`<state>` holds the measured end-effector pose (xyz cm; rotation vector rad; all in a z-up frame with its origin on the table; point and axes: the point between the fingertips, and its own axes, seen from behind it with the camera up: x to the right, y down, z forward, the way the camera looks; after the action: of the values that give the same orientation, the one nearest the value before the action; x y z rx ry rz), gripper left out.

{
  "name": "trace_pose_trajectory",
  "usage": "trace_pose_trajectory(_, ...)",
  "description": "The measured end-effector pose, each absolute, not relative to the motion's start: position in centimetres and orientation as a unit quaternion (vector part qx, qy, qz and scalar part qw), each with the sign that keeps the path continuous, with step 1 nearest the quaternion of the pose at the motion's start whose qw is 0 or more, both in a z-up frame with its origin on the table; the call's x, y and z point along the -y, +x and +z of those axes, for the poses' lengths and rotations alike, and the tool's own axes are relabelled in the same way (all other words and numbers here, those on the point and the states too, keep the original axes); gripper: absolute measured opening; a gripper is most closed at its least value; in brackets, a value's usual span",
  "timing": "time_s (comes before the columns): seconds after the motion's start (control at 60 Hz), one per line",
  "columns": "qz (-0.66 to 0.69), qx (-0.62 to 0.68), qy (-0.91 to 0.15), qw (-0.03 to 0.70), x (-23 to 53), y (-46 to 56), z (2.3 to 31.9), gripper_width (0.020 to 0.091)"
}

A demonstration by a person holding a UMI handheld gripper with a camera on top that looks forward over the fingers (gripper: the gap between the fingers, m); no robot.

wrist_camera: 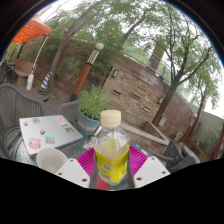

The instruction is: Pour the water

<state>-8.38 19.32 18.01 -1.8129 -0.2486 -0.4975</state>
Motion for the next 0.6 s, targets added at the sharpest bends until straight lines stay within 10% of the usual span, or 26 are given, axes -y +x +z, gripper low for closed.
trace_pose_trajectory(0.333,-0.016,0.019,-0.815,0.579,-21.1,-5.8,6.0,0.0452)
trace_pose_trajectory(0.6,0.027,0.006,-0.797,0.603,-20.7,-5.6,6.7,0.0551)
